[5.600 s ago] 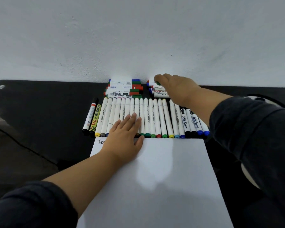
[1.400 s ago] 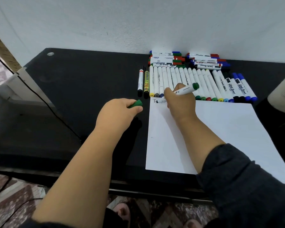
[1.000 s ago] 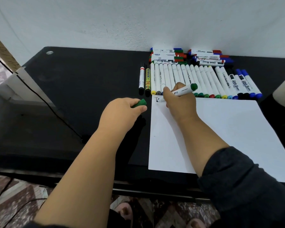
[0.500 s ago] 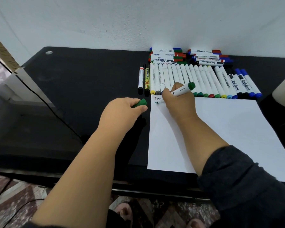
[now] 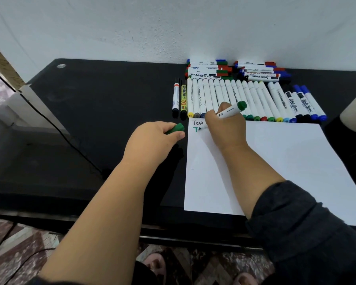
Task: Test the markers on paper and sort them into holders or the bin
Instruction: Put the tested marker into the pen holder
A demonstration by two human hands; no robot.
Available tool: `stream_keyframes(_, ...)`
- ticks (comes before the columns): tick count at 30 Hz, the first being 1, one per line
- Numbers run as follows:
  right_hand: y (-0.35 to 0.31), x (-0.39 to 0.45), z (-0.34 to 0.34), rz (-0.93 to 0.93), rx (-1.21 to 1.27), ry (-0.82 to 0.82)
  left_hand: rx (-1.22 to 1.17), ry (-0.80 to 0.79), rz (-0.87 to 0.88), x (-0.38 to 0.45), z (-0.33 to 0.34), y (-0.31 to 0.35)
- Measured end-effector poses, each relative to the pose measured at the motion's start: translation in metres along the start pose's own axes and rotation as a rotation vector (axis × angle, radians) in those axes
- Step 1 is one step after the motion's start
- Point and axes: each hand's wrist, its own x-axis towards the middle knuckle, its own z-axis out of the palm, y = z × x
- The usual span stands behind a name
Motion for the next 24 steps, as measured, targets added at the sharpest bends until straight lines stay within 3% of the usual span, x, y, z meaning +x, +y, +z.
stream_keyframes(24, 0.0009, -0.0013, -0.0005, 0.033, 0.054, 0.070, -0.015, -0.025, -0.007, -0.0032, -0.0024, 0.0028)
